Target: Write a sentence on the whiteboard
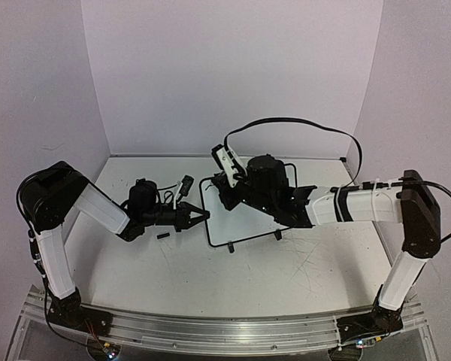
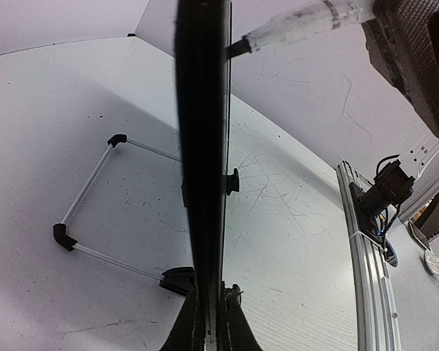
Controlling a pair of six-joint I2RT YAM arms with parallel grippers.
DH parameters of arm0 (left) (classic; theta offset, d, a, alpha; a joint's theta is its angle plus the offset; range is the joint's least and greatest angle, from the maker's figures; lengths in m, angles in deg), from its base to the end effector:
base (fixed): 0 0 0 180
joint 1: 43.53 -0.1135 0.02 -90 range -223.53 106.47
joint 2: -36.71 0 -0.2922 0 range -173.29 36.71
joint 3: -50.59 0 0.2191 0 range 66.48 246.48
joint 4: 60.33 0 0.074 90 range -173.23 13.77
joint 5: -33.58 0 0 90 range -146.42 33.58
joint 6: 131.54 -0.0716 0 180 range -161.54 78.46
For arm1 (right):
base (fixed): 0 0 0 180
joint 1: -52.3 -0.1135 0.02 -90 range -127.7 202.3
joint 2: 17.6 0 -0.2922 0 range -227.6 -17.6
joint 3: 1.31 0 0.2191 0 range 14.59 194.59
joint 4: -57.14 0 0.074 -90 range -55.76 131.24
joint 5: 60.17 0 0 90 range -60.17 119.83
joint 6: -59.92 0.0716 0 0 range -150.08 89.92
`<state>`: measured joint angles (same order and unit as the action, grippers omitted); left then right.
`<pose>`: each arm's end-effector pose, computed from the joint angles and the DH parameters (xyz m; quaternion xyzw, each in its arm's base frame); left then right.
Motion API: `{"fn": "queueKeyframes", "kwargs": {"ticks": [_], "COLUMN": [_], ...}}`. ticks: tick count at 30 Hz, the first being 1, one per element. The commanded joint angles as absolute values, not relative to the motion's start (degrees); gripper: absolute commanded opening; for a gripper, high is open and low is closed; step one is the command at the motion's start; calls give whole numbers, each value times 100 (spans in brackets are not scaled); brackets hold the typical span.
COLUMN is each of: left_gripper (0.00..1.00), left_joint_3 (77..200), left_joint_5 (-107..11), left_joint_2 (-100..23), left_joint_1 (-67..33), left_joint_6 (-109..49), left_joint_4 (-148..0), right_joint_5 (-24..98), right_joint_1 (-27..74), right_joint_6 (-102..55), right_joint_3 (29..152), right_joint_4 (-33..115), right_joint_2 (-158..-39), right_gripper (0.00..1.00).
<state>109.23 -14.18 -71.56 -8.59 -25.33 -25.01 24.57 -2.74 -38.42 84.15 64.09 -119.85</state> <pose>0.2811 -0.2551 0.1927 0.3380 0.6908 -0.5037 0.3934 0.2546 0.3527 0.3109 -0.3764 0.6659 0.2227 0.6044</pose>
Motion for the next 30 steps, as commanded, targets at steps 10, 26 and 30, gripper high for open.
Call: {"fn": "queueKeyframes", "kwargs": {"ticks": [10, 26, 30], "left_gripper": [0, 0, 0], "left_joint_3": [10995, 11005, 11021], "left_joint_5": [-1574, -1599, -1597], "left_joint_2": [-7008, -6980, -6979], "left_joint_1": [-838, -834, -837], "left_joint_6": [-2923, -2980, -2976], "left_joint_4": [-2870, -2950, -2958], "right_joint_5": [2293, 2270, 2277], "right_joint_1": [-268, -266, -265], "right_joint_6": [-3801, -3633, -3600], "right_joint_3": [8548, 8188, 8120], "right_joint_4": [6485, 6462, 6462], "right_joint_2": [-12097, -11947, -11956], "right_gripper": [0, 0, 0]}}
